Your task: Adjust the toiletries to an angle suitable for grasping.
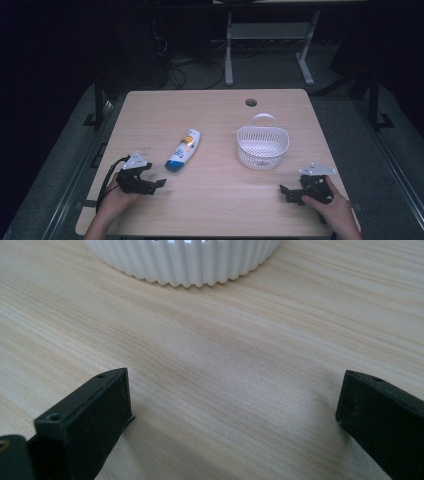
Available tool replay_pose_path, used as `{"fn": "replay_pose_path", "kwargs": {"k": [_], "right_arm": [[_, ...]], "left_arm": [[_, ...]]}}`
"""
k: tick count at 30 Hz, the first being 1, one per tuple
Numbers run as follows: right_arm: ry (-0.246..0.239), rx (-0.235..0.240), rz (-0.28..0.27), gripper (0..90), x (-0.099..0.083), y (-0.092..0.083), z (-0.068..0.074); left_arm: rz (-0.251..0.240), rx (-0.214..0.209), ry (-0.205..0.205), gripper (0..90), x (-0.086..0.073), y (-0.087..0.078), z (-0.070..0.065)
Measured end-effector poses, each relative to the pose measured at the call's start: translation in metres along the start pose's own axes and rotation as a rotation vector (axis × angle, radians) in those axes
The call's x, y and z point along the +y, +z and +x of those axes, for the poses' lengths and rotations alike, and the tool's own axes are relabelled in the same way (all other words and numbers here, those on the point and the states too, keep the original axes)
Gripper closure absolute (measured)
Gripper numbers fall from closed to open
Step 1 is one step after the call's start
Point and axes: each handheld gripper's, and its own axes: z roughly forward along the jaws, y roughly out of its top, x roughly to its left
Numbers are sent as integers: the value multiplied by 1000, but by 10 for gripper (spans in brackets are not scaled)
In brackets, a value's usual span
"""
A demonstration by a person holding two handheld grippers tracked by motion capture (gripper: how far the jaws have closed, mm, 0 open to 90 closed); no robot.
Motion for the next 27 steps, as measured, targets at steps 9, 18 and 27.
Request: {"fn": "replay_pose_path", "kwargs": {"k": [9,18,27], "right_arm": [[-1,0,0,8,0,0,0],[0,0,0,8,0,0,0],[0,0,0,8,0,0,0]], "left_arm": [[-2,5,0,175,21,-2,3],[2,11,-5,263,37,1,11],[-19,-22,-39,574,52,7,23]]}}
